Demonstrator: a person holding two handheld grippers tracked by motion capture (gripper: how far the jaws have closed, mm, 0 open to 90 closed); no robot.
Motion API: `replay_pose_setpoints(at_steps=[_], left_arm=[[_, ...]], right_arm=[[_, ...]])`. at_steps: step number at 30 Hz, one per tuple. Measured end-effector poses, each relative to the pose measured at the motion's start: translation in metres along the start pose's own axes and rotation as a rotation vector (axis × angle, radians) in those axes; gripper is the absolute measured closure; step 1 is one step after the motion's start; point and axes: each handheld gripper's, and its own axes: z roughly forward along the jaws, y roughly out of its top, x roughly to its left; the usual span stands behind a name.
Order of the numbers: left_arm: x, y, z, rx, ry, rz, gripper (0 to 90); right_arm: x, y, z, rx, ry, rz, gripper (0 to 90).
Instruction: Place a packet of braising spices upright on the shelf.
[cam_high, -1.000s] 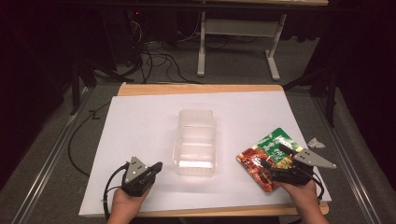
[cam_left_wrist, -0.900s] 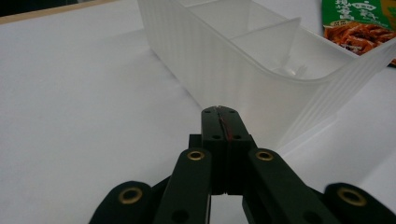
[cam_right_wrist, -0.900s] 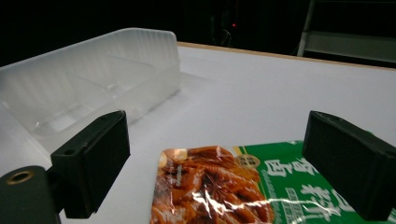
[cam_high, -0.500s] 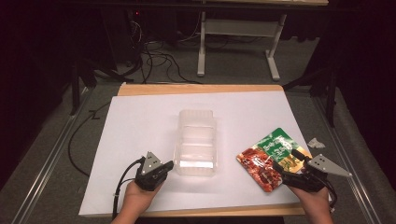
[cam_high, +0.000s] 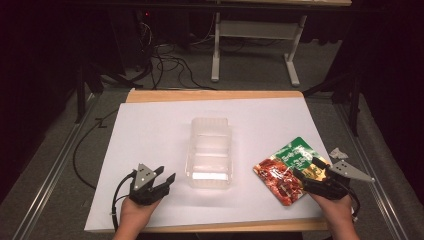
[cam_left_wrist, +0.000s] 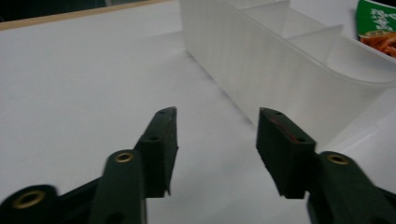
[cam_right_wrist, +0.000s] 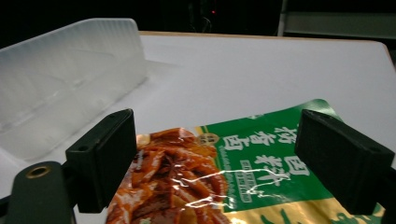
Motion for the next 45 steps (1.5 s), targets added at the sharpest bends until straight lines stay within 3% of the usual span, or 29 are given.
replay_pose_setpoints(at_steps=[1,5,6,8,11,19,25,34,45], left_arm=[[0.006,-0.002,-0.004,-0.012,0.016,-0.02,38.3],[0.012,-0.006,-0.01,-0.013,0.013,-0.051,29.6],[0.012,-0.006,-0.01,-0.013,0.013,-0.051,28.2],[0.012,-0.008,-0.012,-0.013,0.013,-0.043,25.6],[0.01,-0.01,-0.014,-0.003,0.017,-0.011,22.3],[0.008,-0.014,-0.019,0.006,0.031,0.021,21.2],[0.009,-0.015,-0.02,0.007,0.03,0.018,21.4],[0.004,-0.016,-0.016,0.031,0.012,0.055,21.9],[0.003,-0.017,-0.015,0.034,0.014,0.058,22.1]], right_arm=[[-0.009,-0.001,0.002,0.013,-0.012,0.02,15.0],[-0.031,-0.003,0.003,0.026,-0.051,0.08,17.1],[-0.031,-0.003,0.003,0.026,-0.051,0.08,17.1],[-0.05,-0.007,0.002,0.05,-0.085,0.136,16.8],[-0.067,-0.012,0.002,0.081,-0.119,0.186,16.2],[-0.096,-0.023,0.003,0.133,-0.171,0.279,15.8],[-0.1,-0.023,0.006,0.172,-0.156,0.339,15.9],[-0.103,-0.025,0.009,0.208,-0.127,0.38,20.3],[-0.105,-0.026,0.007,0.183,-0.102,0.392,23.1]])
